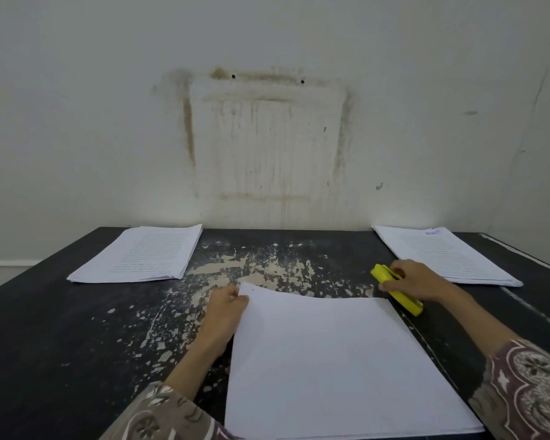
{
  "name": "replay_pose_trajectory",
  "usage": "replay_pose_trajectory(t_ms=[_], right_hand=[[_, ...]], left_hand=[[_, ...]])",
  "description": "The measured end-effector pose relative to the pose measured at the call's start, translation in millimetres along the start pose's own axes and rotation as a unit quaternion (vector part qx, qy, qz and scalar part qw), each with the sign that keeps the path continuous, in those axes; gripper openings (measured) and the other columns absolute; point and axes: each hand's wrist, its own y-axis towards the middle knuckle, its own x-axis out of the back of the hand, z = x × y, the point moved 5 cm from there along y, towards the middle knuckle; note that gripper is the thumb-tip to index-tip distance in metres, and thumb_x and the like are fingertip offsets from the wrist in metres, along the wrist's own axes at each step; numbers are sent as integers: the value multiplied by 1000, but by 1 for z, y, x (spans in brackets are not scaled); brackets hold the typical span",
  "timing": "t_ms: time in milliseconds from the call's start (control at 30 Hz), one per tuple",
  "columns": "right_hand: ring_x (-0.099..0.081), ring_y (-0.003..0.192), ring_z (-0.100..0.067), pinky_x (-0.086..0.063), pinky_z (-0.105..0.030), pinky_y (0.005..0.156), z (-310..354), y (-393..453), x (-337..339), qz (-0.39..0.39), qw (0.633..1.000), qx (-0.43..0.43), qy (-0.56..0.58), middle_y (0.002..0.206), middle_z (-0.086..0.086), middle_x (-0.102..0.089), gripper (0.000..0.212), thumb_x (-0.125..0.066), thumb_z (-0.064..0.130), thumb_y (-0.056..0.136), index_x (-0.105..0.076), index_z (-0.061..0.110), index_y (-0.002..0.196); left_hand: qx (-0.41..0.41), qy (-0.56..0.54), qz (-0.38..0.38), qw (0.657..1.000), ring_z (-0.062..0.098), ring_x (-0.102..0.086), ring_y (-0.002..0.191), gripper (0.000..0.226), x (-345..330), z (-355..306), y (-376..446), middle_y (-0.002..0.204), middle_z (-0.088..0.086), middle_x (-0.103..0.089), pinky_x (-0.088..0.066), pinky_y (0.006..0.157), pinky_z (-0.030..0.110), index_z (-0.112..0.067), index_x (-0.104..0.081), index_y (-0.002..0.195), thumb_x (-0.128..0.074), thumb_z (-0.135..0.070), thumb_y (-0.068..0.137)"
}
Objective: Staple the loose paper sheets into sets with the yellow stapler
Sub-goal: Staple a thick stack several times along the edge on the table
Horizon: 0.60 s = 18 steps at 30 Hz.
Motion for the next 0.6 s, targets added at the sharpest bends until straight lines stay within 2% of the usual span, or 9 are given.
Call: replay_pose_trajectory(t_ms=[67, 133, 200, 267, 367, 433, 500, 600], right_hand=[[-44, 66, -14, -30, -24, 57, 20, -7, 2, 1, 996, 80, 37, 73, 0, -48, 27, -67, 30, 81, -56, 7, 92], [-48, 68, -12, -35, -22, 60, 42, -17, 2, 12, 988, 144, 53, 77, 5, -54, 15, -63, 24, 85, -59, 17, 98], [-49, 63, -11, -38, -22, 59, 62, -25, -3, 37, 980, 177, 83, 72, 5, -57, 5, -56, 20, 89, -61, 19, 87], [-47, 57, -10, -38, -26, 56, 81, -33, -10, 70, 969, 203, 123, 61, 8, -56, 30, -50, 23, 94, -55, 18, 66], [-40, 52, -10, -33, -21, 51, 103, -44, -23, 116, 959, 208, 154, 55, 6, -48, 42, -48, 36, 94, -46, 16, 57], [-31, 54, -11, -27, -21, 50, 115, -48, -31, 129, 956, 222, 141, 58, 3, -37, 43, -48, 46, 83, -41, 15, 56], [-30, 56, -10, -26, -22, 51, 125, -48, -41, 144, 954, 232, 125, 62, 2, -37, 37, -45, 46, 73, -46, 11, 60], [-39, 60, -10, -32, -21, 55, 133, -42, -57, 175, 955, 218, 97, 71, 2, -48, 34, -53, 40, 82, -60, 7, 82]], left_hand=[[0, -9, 3, 1000, 21, -51, 64, 15, -5, 0, -1, 77, 17, -57, -40, 55, 30, 4, -59, 88, -45, -1, 87], [12, -31, 7, 999, 22, -55, 63, 15, -10, 0, -5, 77, 14, -60, -44, 53, 27, 4, -58, 89, -44, -1, 90], [20, -58, 17, 998, 17, -57, 59, 18, -16, -2, -12, 73, 8, -62, -46, 47, 22, -2, -59, 83, -43, -1, 92], [26, -79, 42, 996, 17, -59, 63, 18, -23, -4, -17, 76, 7, -63, -48, 49, 22, -4, -59, 85, -43, -1, 92], [18, -80, 91, 992, 18, -62, 67, 17, -30, -7, -22, 81, 9, -65, -53, 58, 26, -5, -61, 88, -45, -1, 92], [-17, -29, 104, 994, 19, -64, 70, 15, -30, -9, -21, 80, 6, -66, -53, 65, 32, -10, -60, 81, -51, -3, 90], [-83, 85, 85, 989, 21, -63, 72, 8, -24, -12, -17, 78, 1, -63, -52, 67, 34, -14, -55, 83, -60, -8, 85], [-147, 194, 88, 966, 15, -55, 83, 34, -17, -13, -9, 89, 0, -57, -49, 78, 30, -15, -50, 106, -70, -15, 78]])
